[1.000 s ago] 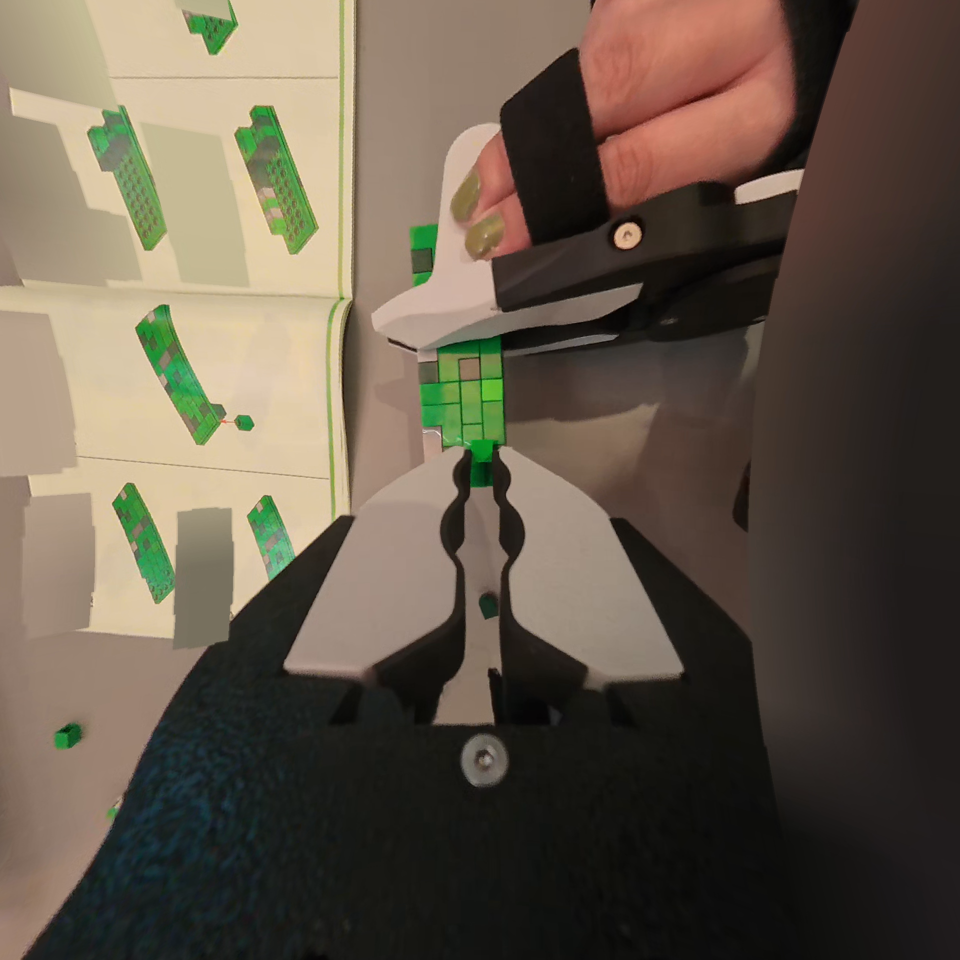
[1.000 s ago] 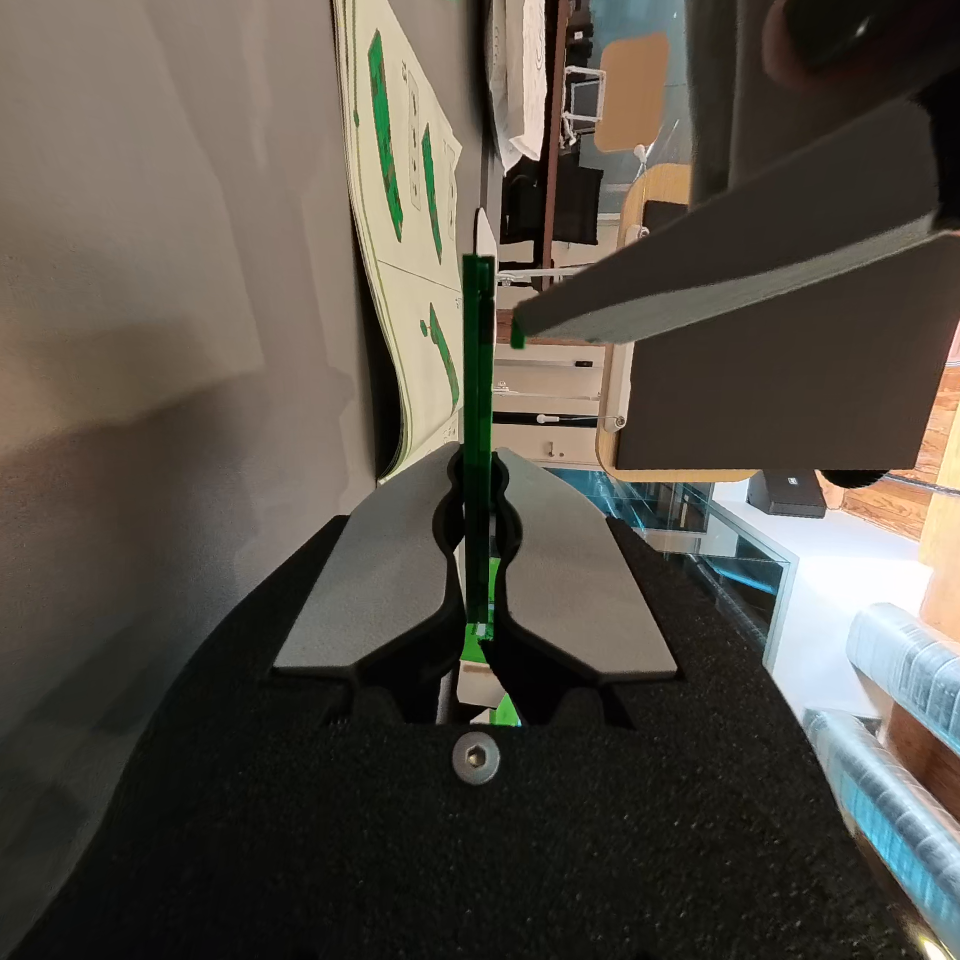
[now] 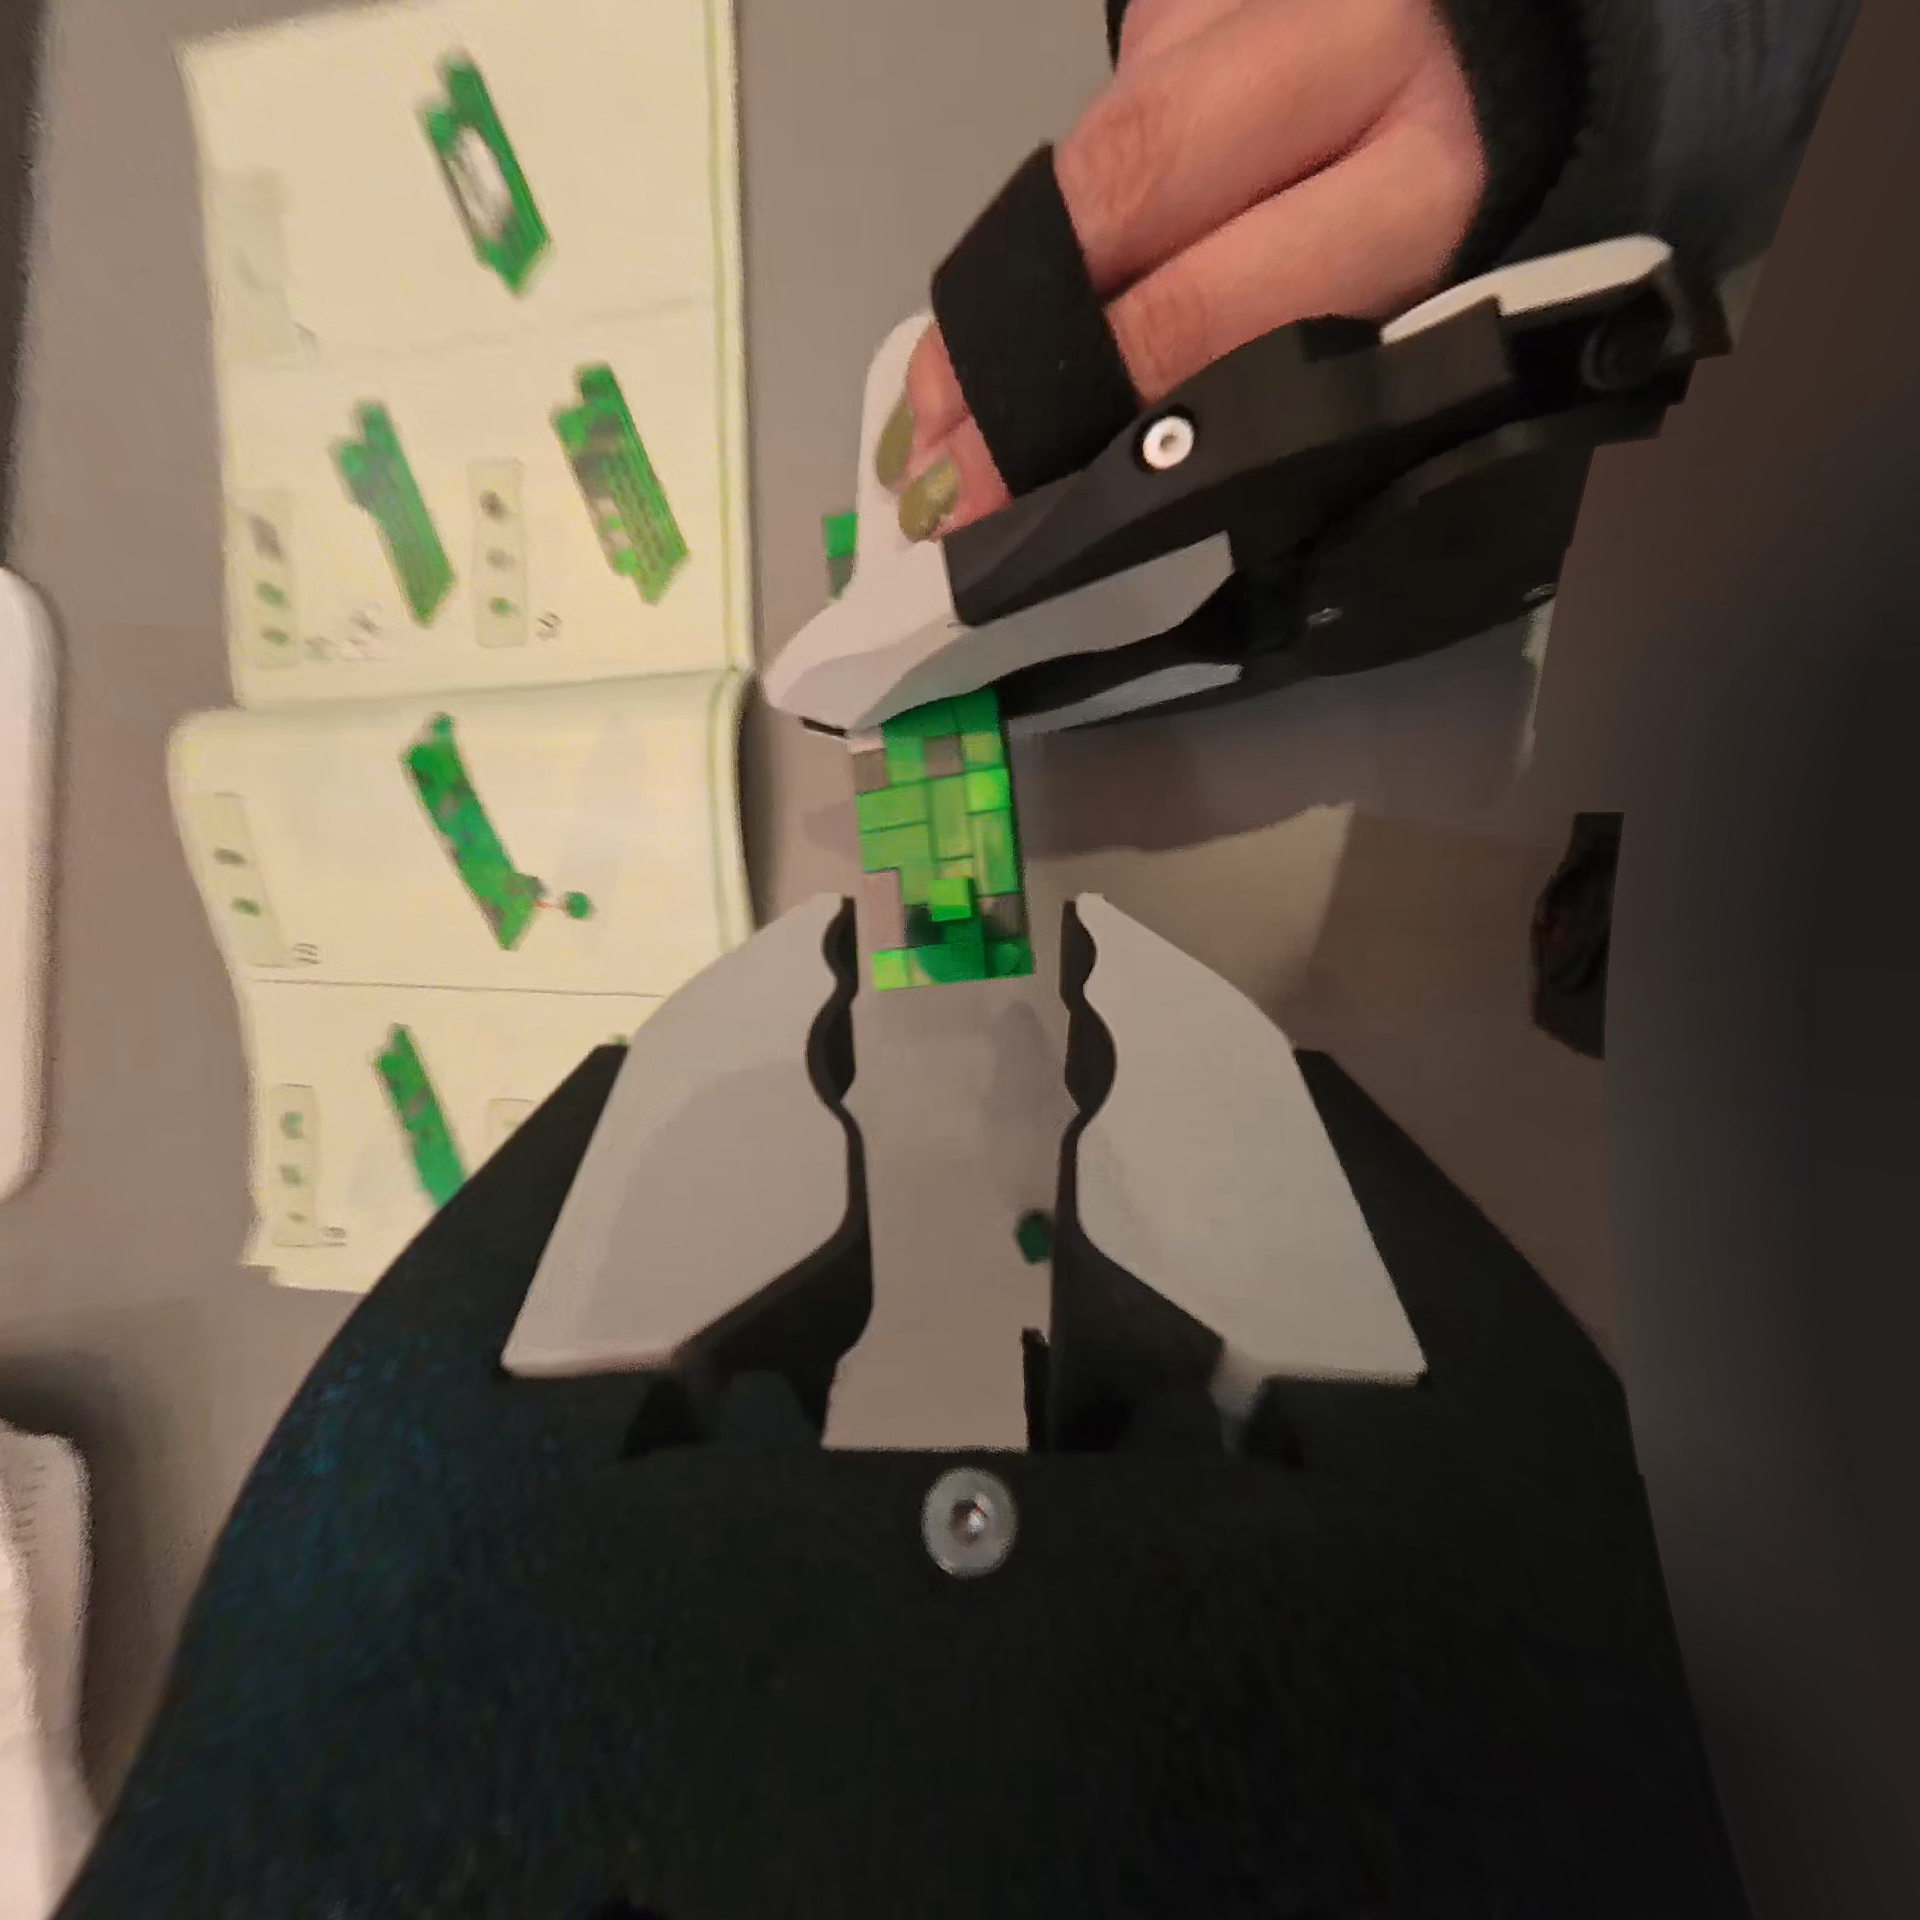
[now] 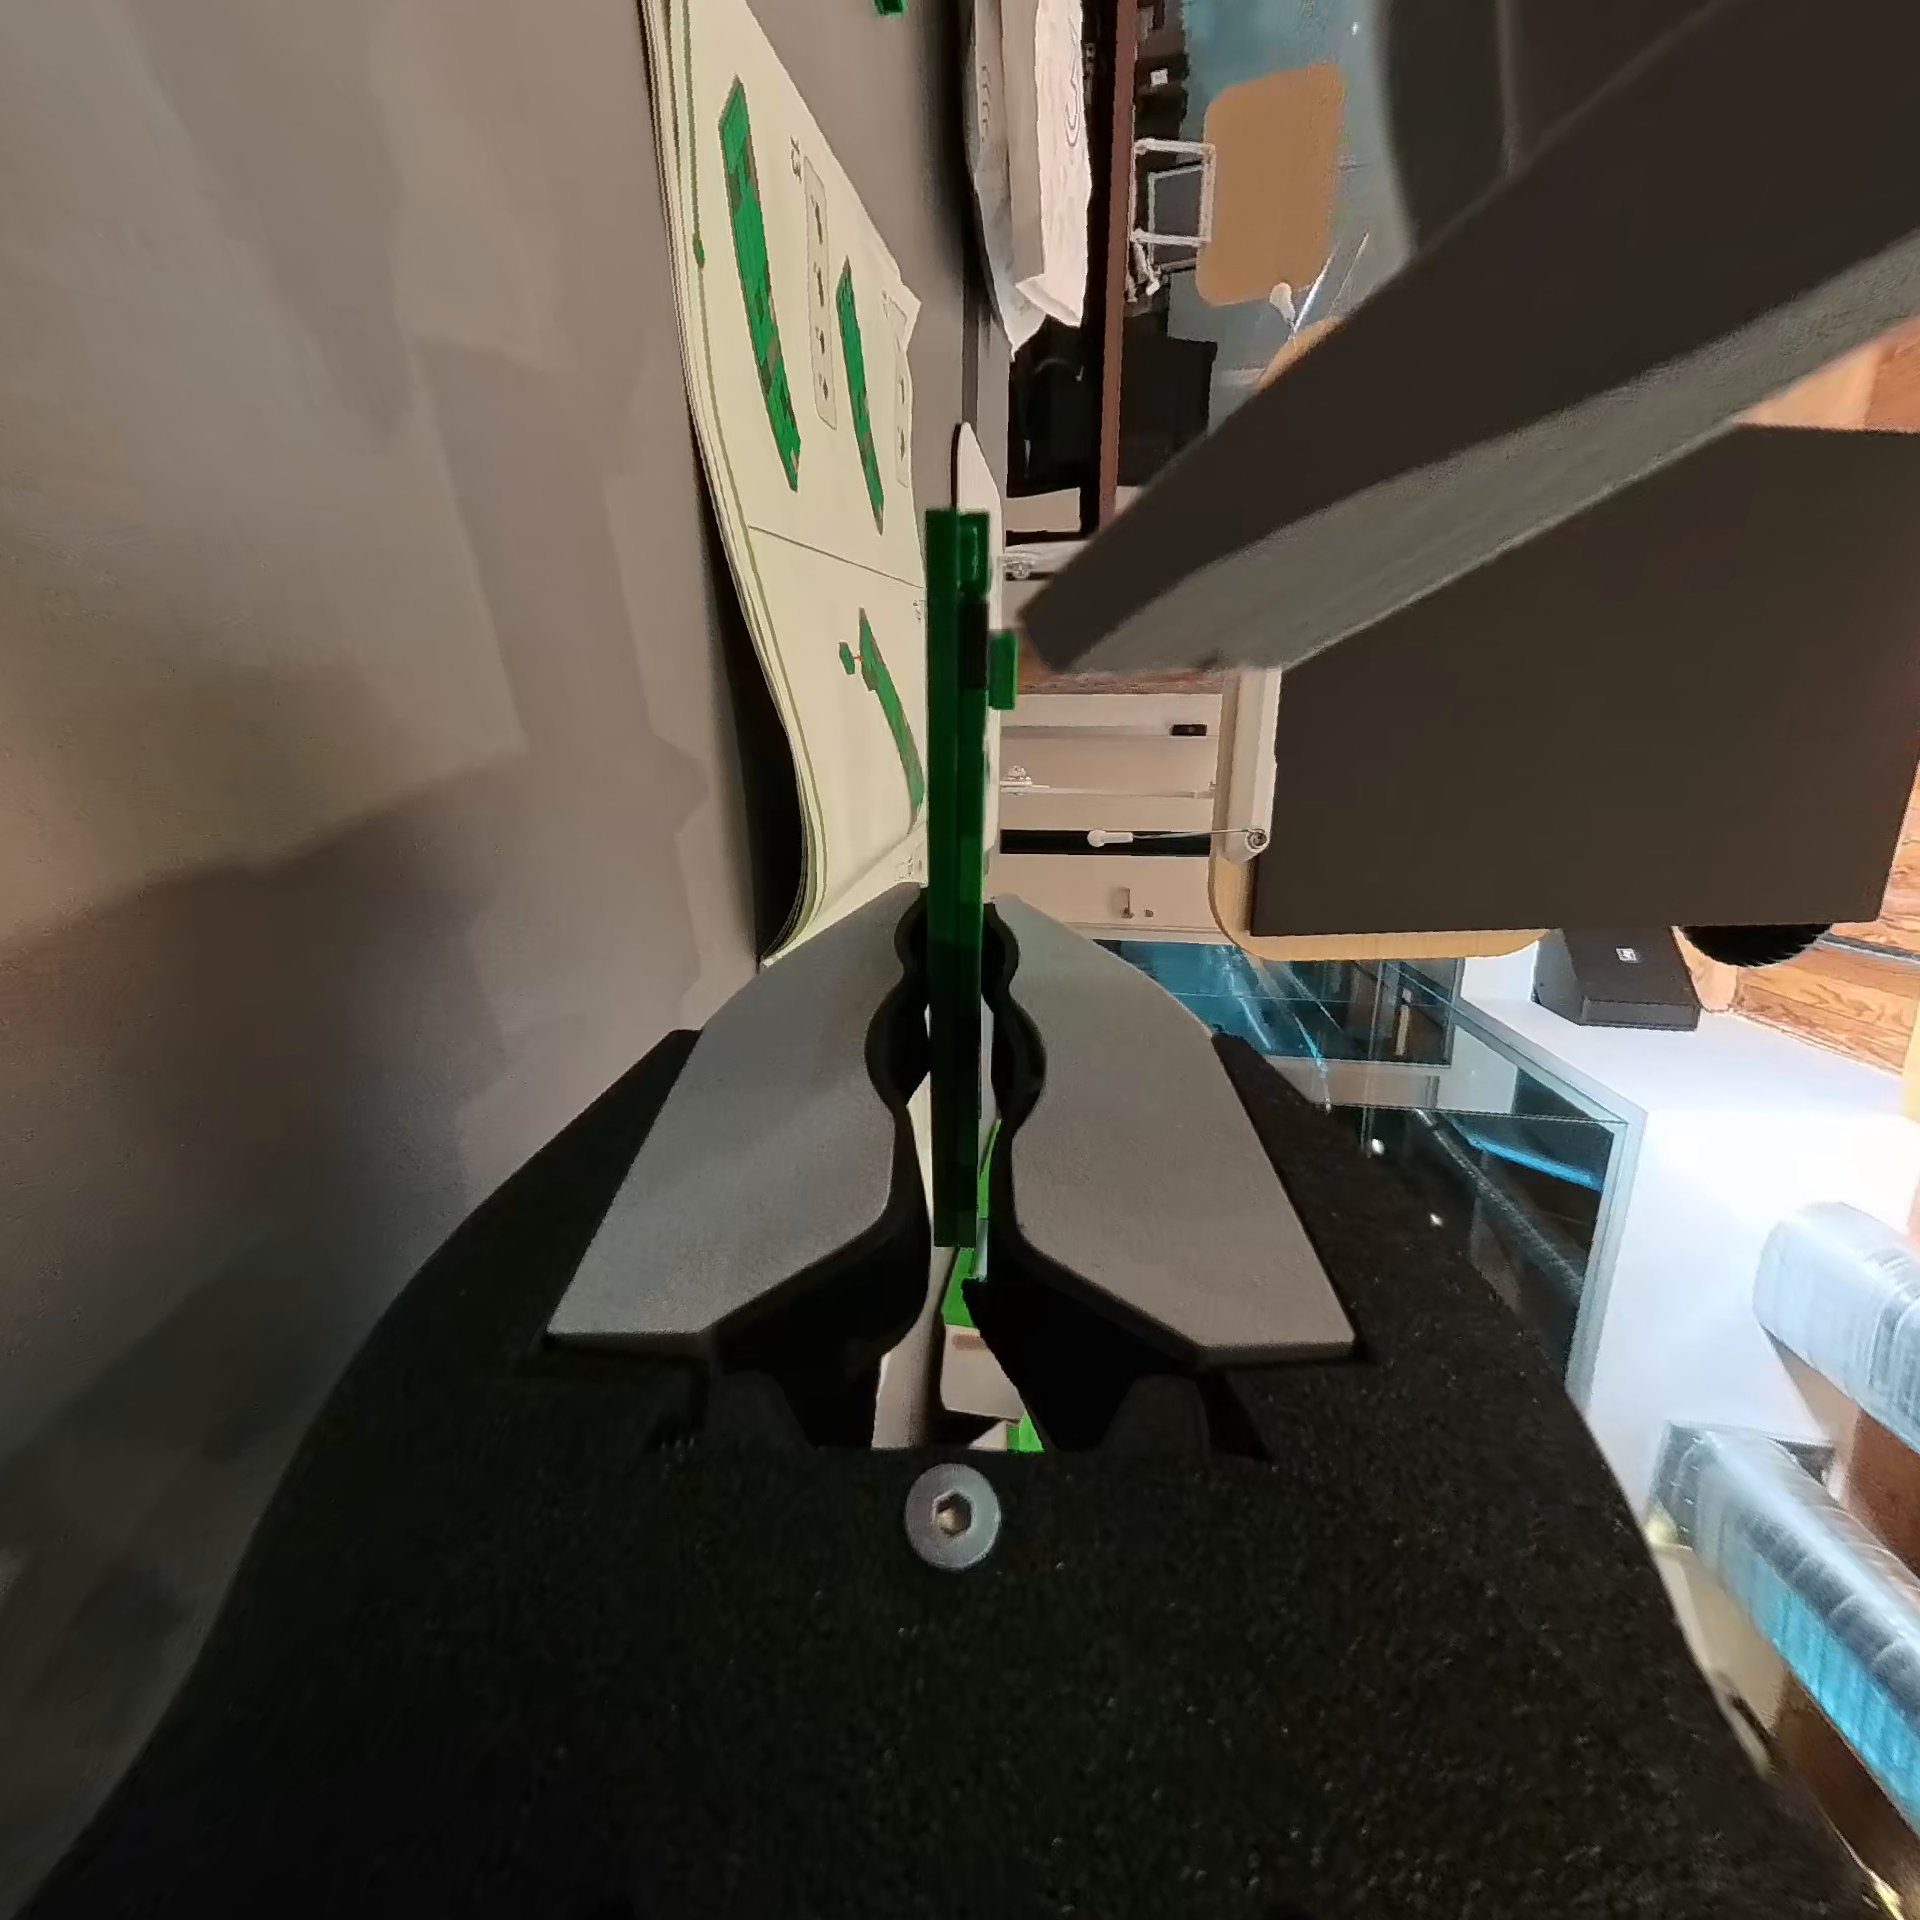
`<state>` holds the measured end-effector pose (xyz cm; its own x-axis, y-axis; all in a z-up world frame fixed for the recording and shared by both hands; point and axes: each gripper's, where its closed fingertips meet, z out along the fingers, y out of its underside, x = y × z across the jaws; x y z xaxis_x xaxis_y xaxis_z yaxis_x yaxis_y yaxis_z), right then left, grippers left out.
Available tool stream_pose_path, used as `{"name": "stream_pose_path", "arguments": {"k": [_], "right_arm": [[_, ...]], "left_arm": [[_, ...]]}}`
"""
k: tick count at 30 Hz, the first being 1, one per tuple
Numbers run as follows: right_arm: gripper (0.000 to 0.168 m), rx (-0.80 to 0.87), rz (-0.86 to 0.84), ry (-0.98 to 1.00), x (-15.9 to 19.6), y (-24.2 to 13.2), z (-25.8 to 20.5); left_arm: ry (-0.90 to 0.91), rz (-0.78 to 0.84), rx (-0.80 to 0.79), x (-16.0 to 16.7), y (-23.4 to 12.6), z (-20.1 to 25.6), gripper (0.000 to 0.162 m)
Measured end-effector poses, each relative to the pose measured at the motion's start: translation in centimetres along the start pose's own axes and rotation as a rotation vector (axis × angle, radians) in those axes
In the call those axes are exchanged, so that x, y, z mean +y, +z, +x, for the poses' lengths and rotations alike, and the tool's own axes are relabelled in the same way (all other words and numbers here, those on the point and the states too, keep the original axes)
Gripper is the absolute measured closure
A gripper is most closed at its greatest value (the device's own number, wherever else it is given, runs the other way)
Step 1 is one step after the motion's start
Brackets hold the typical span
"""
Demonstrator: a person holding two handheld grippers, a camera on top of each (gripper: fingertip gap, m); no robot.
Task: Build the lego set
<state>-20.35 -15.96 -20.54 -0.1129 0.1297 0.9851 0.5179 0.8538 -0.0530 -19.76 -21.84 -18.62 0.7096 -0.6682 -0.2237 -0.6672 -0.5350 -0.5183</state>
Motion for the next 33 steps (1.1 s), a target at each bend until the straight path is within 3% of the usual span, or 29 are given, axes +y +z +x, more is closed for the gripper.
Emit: {"name": "stream_pose_path", "arguments": {"k": [3, 7, 22, 33], "right_arm": [[0.162, -0.019, 0.006, 0.029, 0.1, 0.0, 0.0], [0.162, -0.042, 0.018, 0.061, 0.1, -0.2, 0.0], [0.162, -0.131, 0.069, 0.124, -0.6, -0.8, -0.6], [0.162, -0.192, 0.115, 0.188, -1.0, -1.2, -0.9]], "left_arm": [[0.202, 0.105, -0.153, -0.4, -0.7, -0.9, 0.113], [0.403, 0.219, -0.196, -0.1, -0.2, 0.5, 0.105], [0.501, 0.295, -0.221, -0.3, 0.6, 0.9, 0.135], [0.582, 0.303, -0.263, 0.0, 0.2, 0.6, 0.128]]}}
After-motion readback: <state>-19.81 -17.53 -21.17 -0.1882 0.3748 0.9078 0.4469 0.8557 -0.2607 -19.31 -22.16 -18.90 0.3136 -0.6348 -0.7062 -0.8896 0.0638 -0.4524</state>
